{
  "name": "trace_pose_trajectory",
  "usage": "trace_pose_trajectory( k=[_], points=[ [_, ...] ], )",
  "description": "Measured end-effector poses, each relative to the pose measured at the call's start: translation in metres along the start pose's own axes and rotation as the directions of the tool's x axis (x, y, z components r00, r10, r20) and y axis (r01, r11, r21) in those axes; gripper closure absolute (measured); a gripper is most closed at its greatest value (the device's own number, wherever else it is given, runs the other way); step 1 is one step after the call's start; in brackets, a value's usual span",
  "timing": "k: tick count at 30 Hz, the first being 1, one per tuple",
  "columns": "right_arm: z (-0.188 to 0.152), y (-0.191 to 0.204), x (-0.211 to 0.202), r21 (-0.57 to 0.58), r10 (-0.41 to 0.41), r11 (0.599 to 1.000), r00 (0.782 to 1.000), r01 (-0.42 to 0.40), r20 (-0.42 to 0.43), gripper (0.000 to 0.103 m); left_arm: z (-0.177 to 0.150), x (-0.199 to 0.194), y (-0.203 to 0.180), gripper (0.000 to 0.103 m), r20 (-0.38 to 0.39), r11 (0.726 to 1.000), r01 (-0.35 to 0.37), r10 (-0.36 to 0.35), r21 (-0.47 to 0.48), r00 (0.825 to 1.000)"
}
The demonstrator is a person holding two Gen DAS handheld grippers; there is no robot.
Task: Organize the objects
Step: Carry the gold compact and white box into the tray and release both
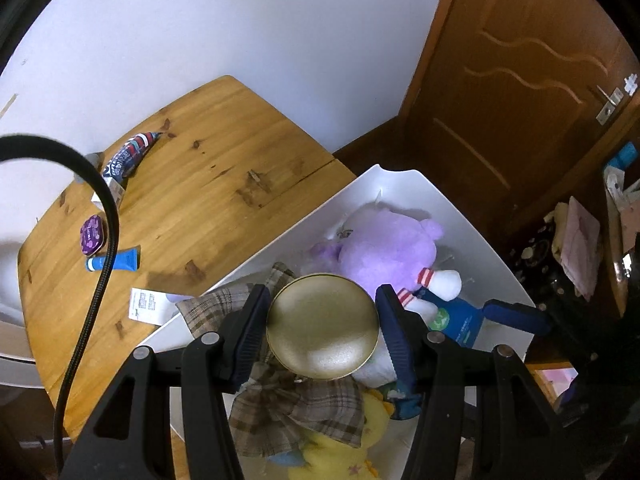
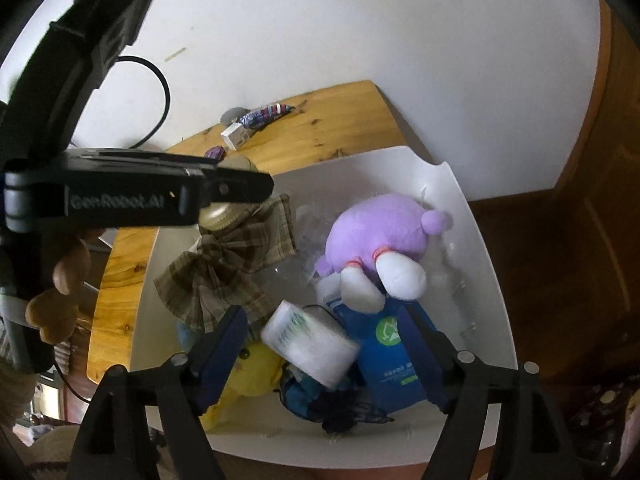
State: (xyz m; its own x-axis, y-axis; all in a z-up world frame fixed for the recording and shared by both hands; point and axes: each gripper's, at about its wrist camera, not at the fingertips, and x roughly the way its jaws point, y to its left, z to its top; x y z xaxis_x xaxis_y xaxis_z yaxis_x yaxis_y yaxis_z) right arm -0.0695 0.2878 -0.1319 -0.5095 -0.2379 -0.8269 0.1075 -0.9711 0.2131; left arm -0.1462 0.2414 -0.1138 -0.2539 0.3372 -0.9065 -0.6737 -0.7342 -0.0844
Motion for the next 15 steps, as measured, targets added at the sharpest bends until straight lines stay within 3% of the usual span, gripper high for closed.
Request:
trace_pose_trajectory(
  k=[2,7,15],
  points=[
    [0.000,0.003,0.000,-0.011,0.000,1.000,1.000,0.000,0.006,0.024,-0.001,-0.003,0.000,0.043,0.010,1.000,0.001,-0.001,0.000,1.000],
    [0.001,0.005,-0.001,-0.018,0.017,1.000,1.000,-0.017,0.013,0.023,-0.002,-0.012,0.001,0.024,0.037,1.000,0.010,-0.010,-0.014,0.999],
    [0.001,0.003,-0.001,-0.001,0.034,0.999,0.999,-0.034,0.021,0.023,-0.005,-0.024,0.008,0.024,0.060,0.998,0.032,-0.029,-0.049,0.998]
  ],
)
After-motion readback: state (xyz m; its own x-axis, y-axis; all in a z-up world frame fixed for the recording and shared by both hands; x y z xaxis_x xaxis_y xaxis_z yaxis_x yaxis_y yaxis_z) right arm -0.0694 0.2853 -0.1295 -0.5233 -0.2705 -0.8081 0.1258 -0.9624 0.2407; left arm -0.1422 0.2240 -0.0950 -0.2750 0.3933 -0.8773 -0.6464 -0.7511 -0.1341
